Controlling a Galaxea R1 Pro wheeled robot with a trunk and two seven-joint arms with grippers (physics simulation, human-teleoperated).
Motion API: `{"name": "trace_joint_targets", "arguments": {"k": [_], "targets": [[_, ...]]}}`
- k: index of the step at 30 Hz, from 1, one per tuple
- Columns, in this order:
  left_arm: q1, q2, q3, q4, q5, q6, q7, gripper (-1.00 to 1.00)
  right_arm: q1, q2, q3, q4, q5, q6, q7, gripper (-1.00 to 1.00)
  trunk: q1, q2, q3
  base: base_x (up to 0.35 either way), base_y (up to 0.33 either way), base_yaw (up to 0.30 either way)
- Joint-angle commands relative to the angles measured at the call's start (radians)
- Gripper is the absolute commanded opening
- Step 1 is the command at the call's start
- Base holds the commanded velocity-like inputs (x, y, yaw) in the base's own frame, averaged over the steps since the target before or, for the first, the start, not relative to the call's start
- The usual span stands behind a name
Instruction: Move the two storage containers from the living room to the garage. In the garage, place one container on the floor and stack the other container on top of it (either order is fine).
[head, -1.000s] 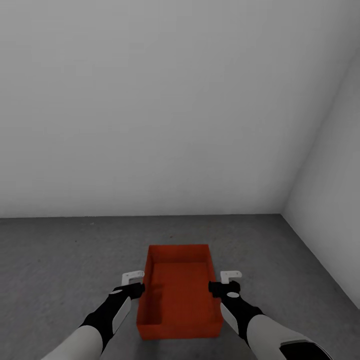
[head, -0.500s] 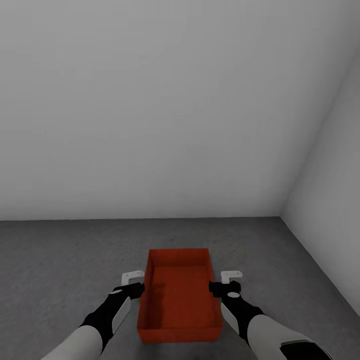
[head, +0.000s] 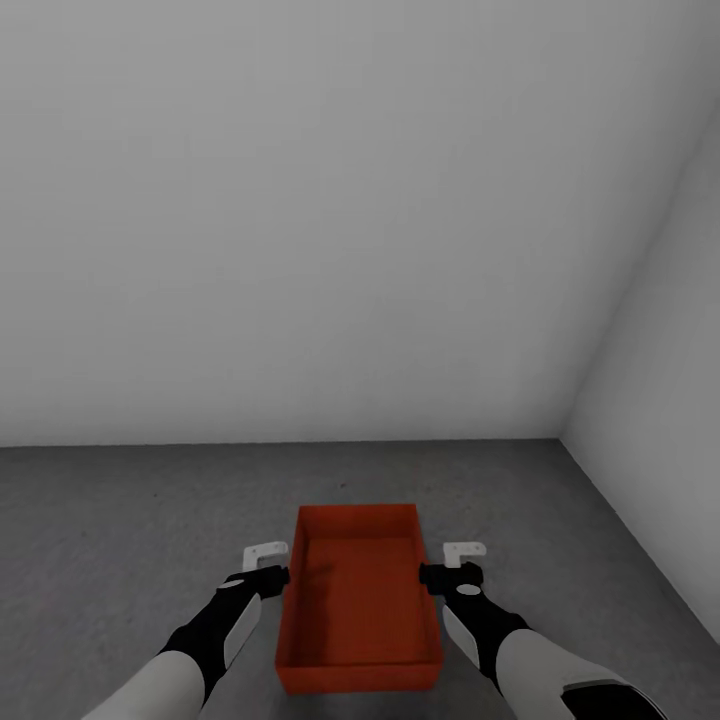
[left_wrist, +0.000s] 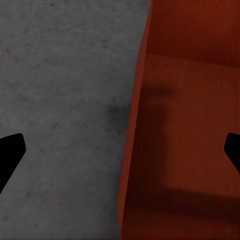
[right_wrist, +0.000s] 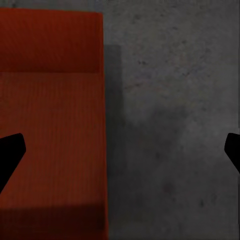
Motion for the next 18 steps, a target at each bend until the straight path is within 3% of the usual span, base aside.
{"name": "trace_joint_targets", "arguments": {"k": [1, 5, 11, 18], "targets": [[0.0, 0.0, -0.001, 0.0, 0.009, 0.005, 0.004, 1.0, -0.001, -0.001, 0.005, 0.001, 0.001, 0.001, -0.005, 1.0, -0.004, 0.007, 0.002, 0.0, 0.0, 0.0], [0.0, 0.012, -0.001, 0.012, 0.009, 0.008, 0.005, 1.0, -0.001, -0.013, 0.005, 0.008, -0.003, 0.006, -0.005, 1.0, -0.019, 0.035, 0.015, 0.0, 0.0, 0.0], [0.0, 0.044, -0.002, 0.071, 0.011, 0.013, 0.005, 1.0, -0.001, -0.108, 0.009, 0.051, -0.004, 0.028, -0.002, 1.0, -0.042, 0.077, 0.034, 0.0, 0.0, 0.0], [0.0, 0.072, -0.002, 0.194, 0.011, 0.006, 0.006, 1.0, 0.002, -0.182, 0.009, 0.146, -0.007, 0.05, 0.002, 1.0, -0.069, 0.126, 0.056, 0.0, 0.0, 0.0]]}}
